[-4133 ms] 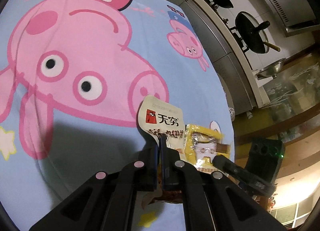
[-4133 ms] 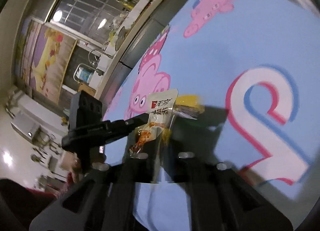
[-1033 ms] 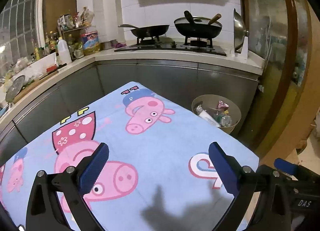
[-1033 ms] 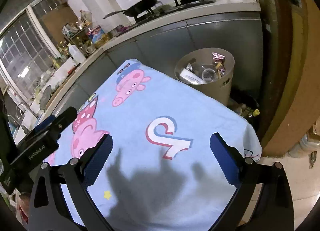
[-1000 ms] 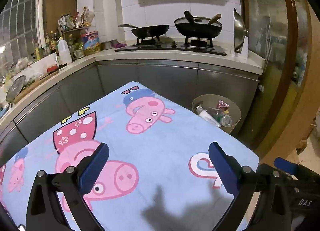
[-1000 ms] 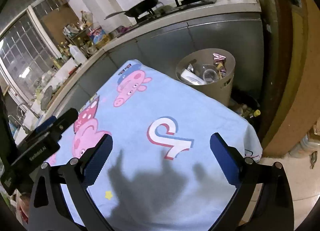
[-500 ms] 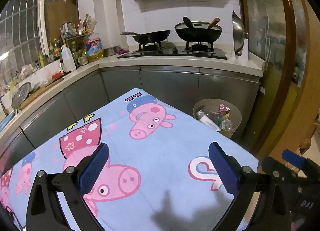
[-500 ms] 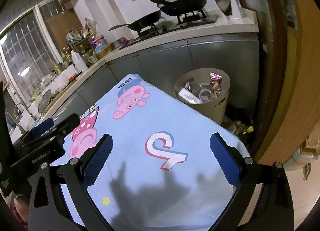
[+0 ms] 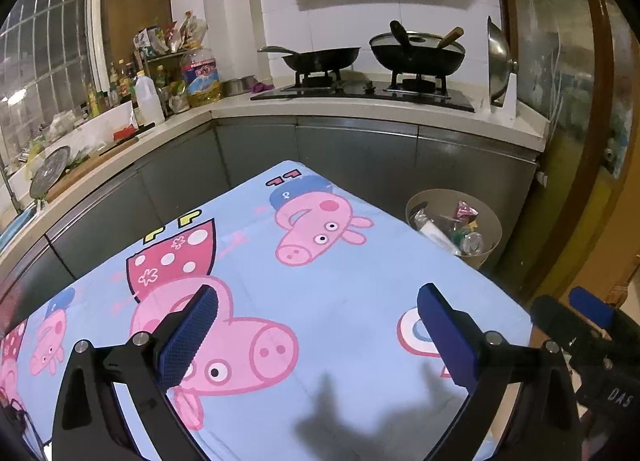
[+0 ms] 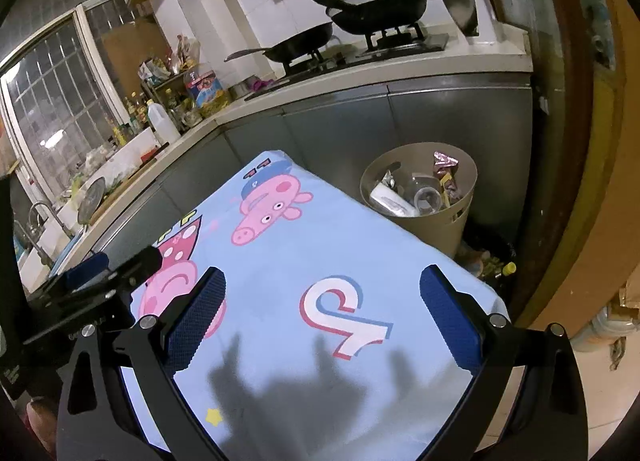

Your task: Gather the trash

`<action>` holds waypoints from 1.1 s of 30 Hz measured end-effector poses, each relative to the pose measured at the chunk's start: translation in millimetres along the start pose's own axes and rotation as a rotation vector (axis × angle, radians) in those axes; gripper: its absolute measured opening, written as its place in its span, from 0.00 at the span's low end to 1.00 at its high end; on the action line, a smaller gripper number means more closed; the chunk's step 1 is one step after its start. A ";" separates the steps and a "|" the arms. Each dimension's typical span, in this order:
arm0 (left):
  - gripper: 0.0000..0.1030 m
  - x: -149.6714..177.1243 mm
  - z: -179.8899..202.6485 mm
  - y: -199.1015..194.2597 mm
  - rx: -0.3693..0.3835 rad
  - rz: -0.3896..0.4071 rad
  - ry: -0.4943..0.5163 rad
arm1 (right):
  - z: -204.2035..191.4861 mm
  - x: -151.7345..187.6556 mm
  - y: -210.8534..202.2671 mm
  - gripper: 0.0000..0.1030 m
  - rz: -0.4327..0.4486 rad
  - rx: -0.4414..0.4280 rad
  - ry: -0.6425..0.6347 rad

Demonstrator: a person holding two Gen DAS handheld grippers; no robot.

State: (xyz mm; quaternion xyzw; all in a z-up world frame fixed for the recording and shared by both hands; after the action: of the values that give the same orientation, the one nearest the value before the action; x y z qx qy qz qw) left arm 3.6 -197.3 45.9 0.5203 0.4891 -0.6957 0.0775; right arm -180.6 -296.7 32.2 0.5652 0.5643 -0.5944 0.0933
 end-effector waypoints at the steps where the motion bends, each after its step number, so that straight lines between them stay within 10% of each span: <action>1: 0.96 0.1 -0.5 0.7 0.004 -0.003 0.000 | -0.4 0.4 0.7 0.94 0.000 0.004 -0.001; 33: 0.96 0.4 -7.4 -13.4 -0.022 0.041 -0.017 | -0.7 8.6 5.9 0.94 -0.014 0.011 0.022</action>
State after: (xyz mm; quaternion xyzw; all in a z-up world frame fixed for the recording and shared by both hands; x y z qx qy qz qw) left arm 0.0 -184.7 53.8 0.5235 0.4851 -0.6930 0.1015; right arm -178.7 -293.6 22.4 0.5680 0.5660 -0.5921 0.0797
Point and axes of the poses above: each gripper's, at about its wrist camera, not at the fingertips, and y roughly the way its jaws point, z to its right, x to its underside, the point moved 2 cm from there along y, roughly the way its jaws point, and after that the axes turned 5 degrees about -y, right-handed, at the moved point
